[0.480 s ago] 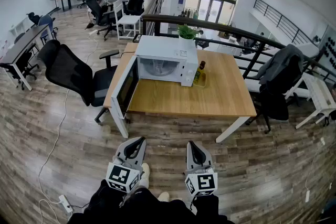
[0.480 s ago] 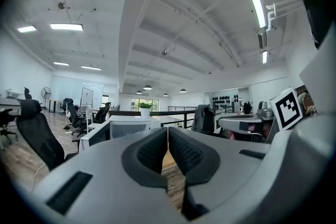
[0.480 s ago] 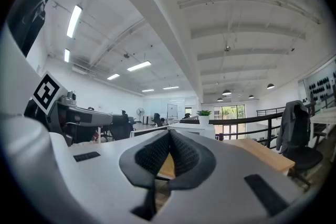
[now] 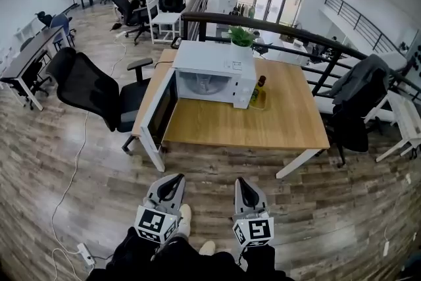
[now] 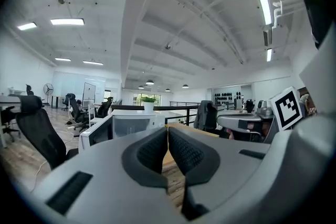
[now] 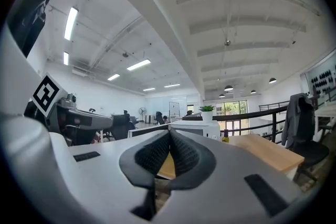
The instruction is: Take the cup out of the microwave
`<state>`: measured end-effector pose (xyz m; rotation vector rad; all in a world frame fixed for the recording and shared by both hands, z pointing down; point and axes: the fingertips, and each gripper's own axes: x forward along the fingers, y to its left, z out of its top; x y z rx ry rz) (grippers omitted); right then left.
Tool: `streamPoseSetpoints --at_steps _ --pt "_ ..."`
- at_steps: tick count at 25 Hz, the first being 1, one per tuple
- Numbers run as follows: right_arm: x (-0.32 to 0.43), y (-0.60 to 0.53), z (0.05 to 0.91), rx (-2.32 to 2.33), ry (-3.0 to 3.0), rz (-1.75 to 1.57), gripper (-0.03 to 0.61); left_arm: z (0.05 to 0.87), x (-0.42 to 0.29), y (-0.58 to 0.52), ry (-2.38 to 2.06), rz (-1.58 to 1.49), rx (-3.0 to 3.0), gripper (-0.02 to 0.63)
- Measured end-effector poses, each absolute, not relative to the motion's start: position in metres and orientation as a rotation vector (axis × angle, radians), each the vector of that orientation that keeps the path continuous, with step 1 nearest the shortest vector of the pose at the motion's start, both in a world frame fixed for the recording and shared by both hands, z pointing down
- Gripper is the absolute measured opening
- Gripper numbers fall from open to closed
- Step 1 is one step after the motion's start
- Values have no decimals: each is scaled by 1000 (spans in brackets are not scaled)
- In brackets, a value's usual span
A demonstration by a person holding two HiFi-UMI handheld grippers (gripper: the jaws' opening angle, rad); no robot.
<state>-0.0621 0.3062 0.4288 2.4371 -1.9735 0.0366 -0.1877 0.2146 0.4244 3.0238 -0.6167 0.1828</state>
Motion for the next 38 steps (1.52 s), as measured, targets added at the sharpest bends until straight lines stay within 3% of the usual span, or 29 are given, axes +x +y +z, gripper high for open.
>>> streamPoseSetpoints --at_steps 38 --pt "74 25 421 2511 -1870 80 15 412 -37 -67 -488 190 3061 28"
